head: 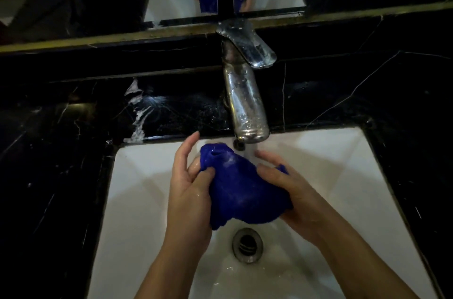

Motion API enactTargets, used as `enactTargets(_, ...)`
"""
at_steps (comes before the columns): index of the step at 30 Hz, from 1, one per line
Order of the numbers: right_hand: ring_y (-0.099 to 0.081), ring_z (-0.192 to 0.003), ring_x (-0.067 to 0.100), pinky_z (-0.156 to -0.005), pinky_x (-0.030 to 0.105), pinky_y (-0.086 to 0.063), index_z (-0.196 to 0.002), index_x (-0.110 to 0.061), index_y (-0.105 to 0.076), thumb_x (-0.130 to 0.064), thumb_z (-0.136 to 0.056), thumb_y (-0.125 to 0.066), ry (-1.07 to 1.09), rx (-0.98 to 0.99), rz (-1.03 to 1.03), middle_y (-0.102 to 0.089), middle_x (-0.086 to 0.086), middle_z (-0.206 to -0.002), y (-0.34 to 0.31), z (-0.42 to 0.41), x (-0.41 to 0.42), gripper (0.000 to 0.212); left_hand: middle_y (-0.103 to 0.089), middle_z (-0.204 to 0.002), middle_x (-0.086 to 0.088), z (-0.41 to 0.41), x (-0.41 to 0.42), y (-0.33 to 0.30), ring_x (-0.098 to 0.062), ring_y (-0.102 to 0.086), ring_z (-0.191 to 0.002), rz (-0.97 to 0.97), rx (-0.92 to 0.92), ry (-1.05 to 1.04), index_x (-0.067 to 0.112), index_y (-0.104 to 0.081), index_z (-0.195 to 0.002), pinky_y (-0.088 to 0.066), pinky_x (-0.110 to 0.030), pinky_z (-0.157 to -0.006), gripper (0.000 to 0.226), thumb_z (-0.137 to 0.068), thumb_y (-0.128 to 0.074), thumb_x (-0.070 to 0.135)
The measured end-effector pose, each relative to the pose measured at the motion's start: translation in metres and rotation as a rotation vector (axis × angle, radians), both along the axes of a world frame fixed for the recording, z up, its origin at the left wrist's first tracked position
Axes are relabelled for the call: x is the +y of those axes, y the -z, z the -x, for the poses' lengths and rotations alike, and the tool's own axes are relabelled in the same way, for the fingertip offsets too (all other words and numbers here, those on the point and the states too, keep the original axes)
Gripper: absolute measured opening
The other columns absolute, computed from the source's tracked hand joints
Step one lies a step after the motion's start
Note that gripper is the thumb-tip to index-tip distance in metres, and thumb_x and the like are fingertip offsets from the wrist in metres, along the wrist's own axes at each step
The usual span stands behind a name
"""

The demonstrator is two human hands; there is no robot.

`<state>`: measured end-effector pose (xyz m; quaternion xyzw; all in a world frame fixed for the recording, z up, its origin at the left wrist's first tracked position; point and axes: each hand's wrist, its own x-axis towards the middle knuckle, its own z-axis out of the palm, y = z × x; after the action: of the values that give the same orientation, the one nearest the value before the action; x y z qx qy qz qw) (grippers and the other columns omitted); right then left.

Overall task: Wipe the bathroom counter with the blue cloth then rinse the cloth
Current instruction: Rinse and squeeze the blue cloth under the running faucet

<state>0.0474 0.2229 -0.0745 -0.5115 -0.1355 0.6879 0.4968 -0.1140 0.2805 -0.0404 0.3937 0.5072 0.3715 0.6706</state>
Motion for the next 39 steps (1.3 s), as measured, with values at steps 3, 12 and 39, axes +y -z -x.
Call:
enactTargets(3, -0.071, -0.110, 0.033, -0.080, 0.041, -0.059, -0.134, -0.025, -0.059, -0.034, -0.077, -0.074, -0.164, 0.128, -0.018, -0.072, 0.009, -0.123, -0.003, 0.005, 0.000, 0.060, -0.078, -0.108, -0.010, -0.008, 0.002, 0.001, -0.026, -0.072, -0.087, 0.127, -0.141, -0.005, 0.043, -0.059, -0.130, -0.060, -0.041, -0.076, 0.062, -0.095, -0.044, -0.006)
enactTargets(12, -0.068, -0.114, 0.016, -0.097, 0.046, -0.057, -0.130, -0.036, -0.058, -0.013, -0.094, -0.067, 0.153, -0.455, -0.225, -0.069, -0.006, -0.126, 0.005, 0.015, 0.018, 0.044, -0.074, -0.120, 0.000, -0.020, 0.008, 0.026, -0.020, -0.073, -0.105, -0.016, 0.039, 0.015, 0.038, -0.057, -0.136, -0.062, -0.039, -0.084, 0.042, -0.104, -0.053, 0.012)
enactTargets(39, -0.075, -0.074, 0.029, -0.076, 0.054, -0.062, -0.085, -0.017, -0.072, -0.054, -0.096, -0.046, -0.184, -0.619, 0.199, -0.076, 0.006, -0.075, 0.015, 0.024, 0.050, 0.046, -0.051, -0.053, 0.007, -0.046, 0.008, 0.051, -0.004, -0.053, -0.051, -0.351, 0.538, 0.169, 0.024, -0.046, -0.064, -0.035, -0.013, -0.048, 0.032, -0.095, -0.043, 0.032)
